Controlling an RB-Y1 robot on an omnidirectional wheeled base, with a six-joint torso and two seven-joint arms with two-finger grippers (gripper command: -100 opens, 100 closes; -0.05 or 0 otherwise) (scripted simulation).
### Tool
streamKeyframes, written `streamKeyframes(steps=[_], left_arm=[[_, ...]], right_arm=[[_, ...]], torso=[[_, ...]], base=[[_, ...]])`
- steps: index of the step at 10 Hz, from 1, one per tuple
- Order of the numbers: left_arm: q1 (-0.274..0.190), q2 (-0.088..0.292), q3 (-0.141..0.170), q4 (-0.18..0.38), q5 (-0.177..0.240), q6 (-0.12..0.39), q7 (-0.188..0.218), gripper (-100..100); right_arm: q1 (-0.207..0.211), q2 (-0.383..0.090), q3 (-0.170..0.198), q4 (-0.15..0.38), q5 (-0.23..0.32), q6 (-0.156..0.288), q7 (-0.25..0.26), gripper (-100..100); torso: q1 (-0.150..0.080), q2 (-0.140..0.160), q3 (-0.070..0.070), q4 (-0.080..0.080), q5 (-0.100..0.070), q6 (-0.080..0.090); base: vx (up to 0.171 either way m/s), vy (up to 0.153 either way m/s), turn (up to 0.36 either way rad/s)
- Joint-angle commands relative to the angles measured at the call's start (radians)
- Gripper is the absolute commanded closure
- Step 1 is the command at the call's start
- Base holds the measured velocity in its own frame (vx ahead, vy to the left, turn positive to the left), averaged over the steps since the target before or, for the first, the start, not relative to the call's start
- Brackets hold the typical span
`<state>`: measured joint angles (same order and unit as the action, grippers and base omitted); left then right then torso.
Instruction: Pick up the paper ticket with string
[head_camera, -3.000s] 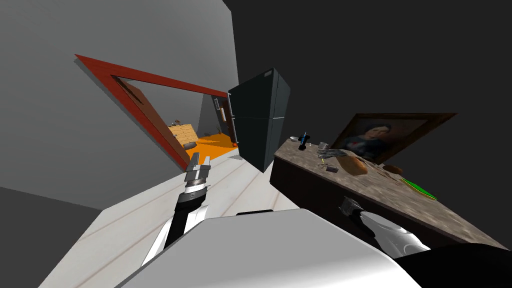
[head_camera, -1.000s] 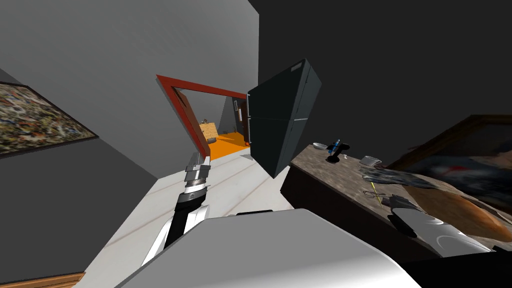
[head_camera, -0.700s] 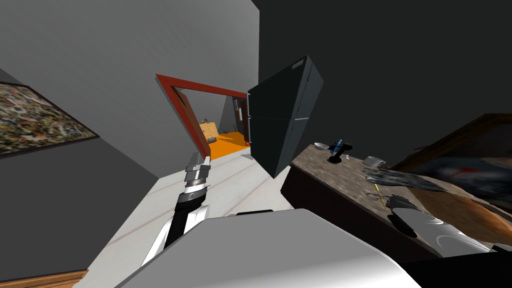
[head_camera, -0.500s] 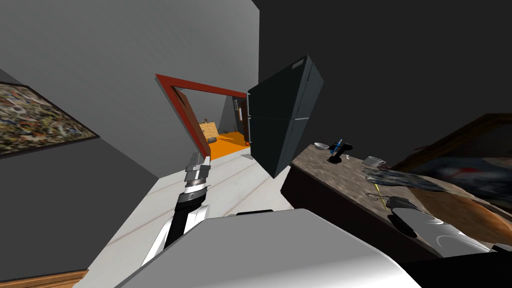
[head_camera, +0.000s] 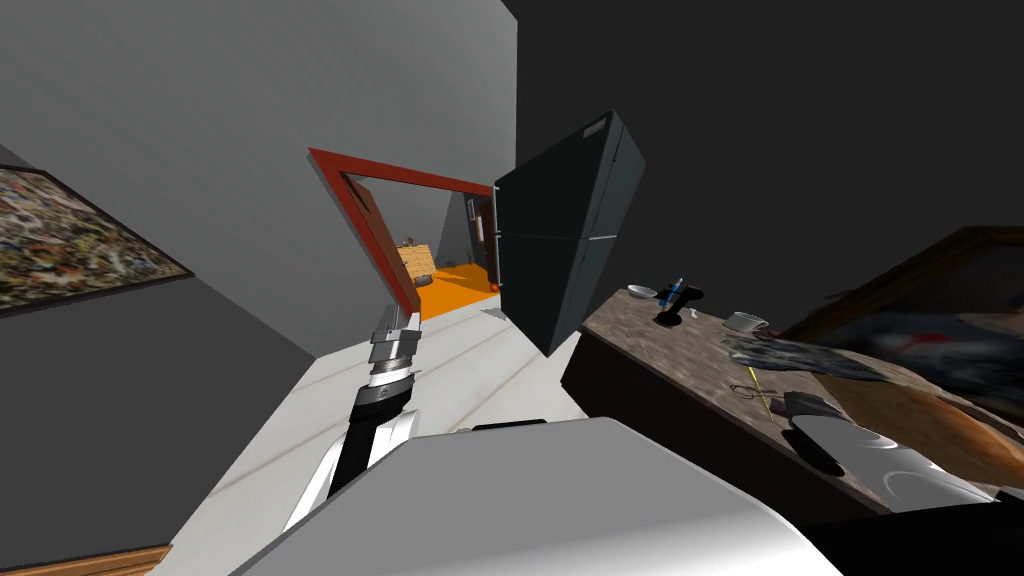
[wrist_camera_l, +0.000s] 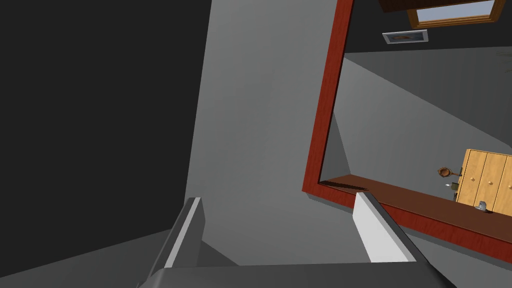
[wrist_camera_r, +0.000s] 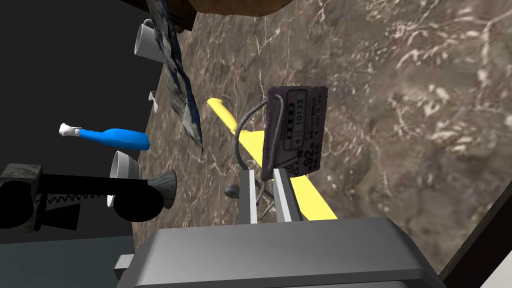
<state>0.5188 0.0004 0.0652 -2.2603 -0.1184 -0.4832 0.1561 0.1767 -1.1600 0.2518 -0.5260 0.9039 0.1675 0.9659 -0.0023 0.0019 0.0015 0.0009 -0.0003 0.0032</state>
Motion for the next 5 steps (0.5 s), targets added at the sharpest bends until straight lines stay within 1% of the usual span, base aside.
streamKeyframes(steps=[1,2,3,4,5], left_arm=[[0.000,0.000,0.000,0.000,0.000,0.000,0.000,0],[0.000,0.000,0.000,0.000,0.000,0.000,0.000,0],[0.000,0.000,0.000,0.000,0.000,0.000,0.000,0],[0.000,0.000,0.000,0.000,0.000,0.000,0.000,0],[0.000,0.000,0.000,0.000,0.000,0.000,0.000,0]], right_arm=[[0.010,-0.030,0.004,0.008,0.009,-0.037,0.001,-100],[0.010,-0.030,0.004,0.008,0.009,-0.037,0.001,-100],[0.025,-0.060,0.018,0.011,0.009,-0.077,0.010,-100],[0.025,-0.060,0.018,0.011,0.009,-0.077,0.010,-100],[0.045,-0.095,0.037,0.015,0.011,-0.124,0.023,-100]], torso=[[0.000,0.000,0.000,0.000,0.000,0.000],[0.000,-0.001,-0.001,0.000,0.000,0.000],[0.000,-0.001,-0.001,0.000,0.000,-0.001],[-0.001,-0.001,-0.001,0.000,0.000,0.000],[-0.001,-0.002,-0.001,0.000,-0.001,-0.001]], base=[[0.032,0.013,-0.071],[0.023,0.010,-0.010],[0.037,-0.003,-0.044],[0.037,-0.009,-0.039],[0.070,-0.019,-0.076]])
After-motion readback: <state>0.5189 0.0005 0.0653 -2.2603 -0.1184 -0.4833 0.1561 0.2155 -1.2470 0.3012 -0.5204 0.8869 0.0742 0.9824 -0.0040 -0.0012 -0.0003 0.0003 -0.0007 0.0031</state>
